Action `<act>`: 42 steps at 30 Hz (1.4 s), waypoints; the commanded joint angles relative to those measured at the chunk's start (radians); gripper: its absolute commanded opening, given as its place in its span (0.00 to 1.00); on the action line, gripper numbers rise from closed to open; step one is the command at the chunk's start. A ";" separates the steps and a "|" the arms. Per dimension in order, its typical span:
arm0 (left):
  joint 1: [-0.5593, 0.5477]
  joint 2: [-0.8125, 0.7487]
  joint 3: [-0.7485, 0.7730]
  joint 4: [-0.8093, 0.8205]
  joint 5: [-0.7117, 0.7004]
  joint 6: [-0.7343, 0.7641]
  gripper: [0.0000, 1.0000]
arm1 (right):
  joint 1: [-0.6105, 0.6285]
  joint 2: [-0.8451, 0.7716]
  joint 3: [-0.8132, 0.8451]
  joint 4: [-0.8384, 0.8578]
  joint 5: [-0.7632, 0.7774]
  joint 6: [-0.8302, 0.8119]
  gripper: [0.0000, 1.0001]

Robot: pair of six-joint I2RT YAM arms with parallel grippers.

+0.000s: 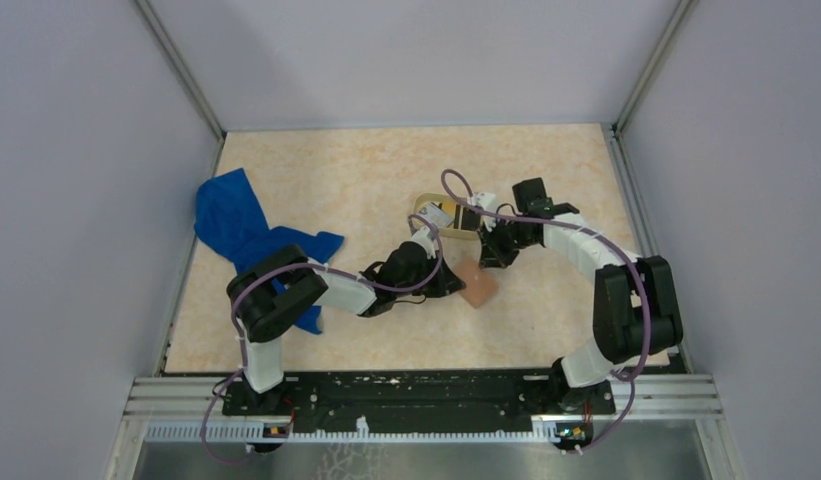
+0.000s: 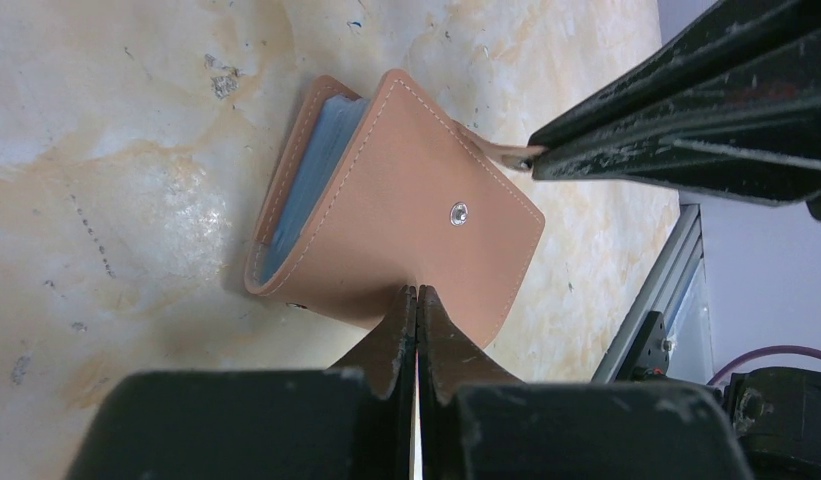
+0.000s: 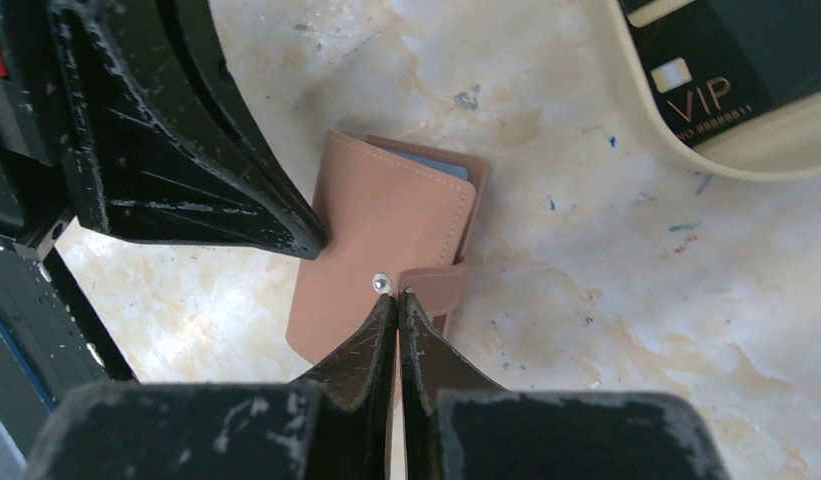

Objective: Put the credit cards into the card holder
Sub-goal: Close the card holder at the center of the board.

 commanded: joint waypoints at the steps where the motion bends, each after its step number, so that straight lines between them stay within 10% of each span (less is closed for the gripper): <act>1: 0.003 0.026 0.018 -0.022 0.002 0.012 0.00 | 0.060 -0.040 -0.011 -0.001 0.017 -0.024 0.00; 42: 0.003 0.019 0.003 0.002 0.009 0.006 0.00 | 0.137 0.052 -0.001 -0.077 0.106 -0.053 0.00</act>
